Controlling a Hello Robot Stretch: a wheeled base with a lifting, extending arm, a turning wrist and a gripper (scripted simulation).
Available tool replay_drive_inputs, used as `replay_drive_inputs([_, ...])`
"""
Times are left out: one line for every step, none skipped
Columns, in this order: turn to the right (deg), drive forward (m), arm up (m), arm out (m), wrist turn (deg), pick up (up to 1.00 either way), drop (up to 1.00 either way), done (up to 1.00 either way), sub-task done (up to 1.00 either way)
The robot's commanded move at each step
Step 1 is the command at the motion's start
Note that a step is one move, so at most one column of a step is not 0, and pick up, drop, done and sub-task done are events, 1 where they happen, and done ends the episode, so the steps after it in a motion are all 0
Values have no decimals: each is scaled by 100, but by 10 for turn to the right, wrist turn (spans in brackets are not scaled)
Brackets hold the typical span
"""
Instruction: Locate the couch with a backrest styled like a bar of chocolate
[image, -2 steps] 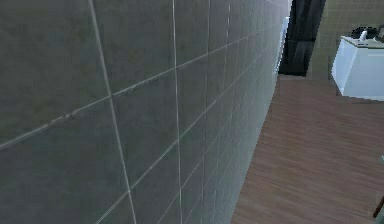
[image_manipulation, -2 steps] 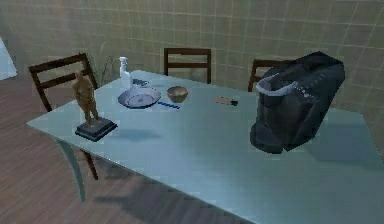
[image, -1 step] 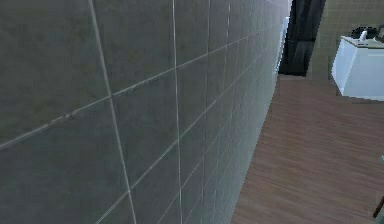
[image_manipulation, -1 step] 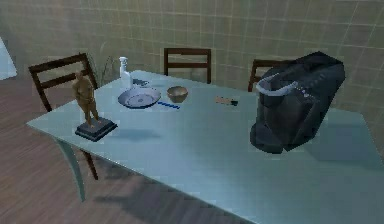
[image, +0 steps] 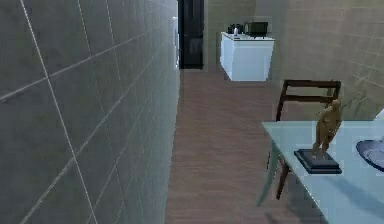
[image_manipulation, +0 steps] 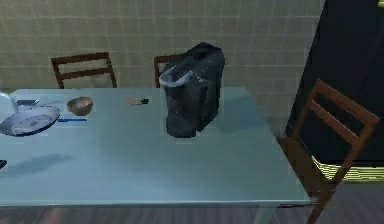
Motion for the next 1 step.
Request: replay_drive_inputs([0, 100, 0, 0, 0, 0, 0, 0, 0])
